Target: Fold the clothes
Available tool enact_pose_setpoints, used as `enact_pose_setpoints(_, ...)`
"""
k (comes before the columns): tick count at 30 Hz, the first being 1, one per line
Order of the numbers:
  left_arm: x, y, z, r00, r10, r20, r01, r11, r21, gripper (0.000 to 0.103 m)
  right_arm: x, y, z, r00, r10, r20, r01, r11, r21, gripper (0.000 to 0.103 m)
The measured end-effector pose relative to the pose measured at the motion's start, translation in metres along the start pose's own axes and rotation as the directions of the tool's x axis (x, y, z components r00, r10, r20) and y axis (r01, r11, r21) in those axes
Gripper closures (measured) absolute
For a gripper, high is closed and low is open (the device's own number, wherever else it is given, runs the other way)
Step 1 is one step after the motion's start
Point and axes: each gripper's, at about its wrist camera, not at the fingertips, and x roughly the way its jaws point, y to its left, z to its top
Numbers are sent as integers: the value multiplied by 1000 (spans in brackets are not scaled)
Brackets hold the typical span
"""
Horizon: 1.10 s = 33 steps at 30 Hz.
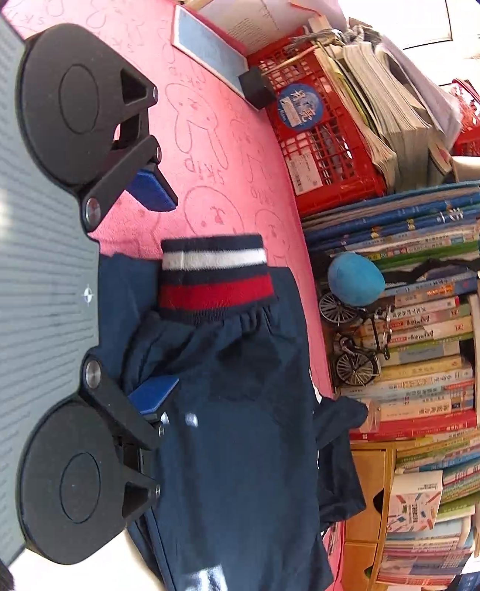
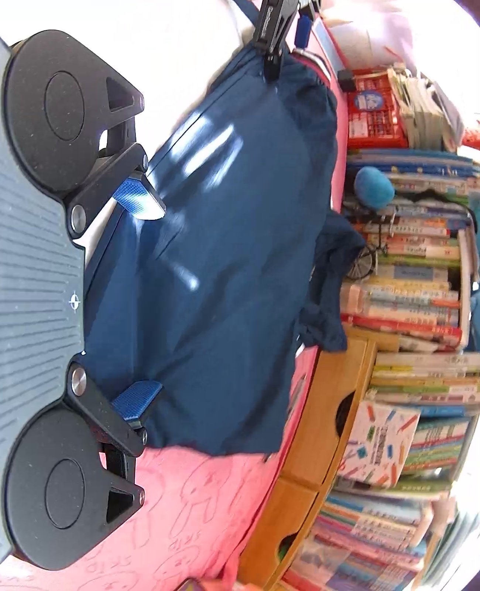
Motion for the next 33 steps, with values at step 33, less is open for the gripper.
enact_pose_setpoints(33, 93, -2, 76, 992, 121, 21, -122, 992, 30, 0, 102, -41, 75, 984, -179, -20, 179, 959, 218, 0)
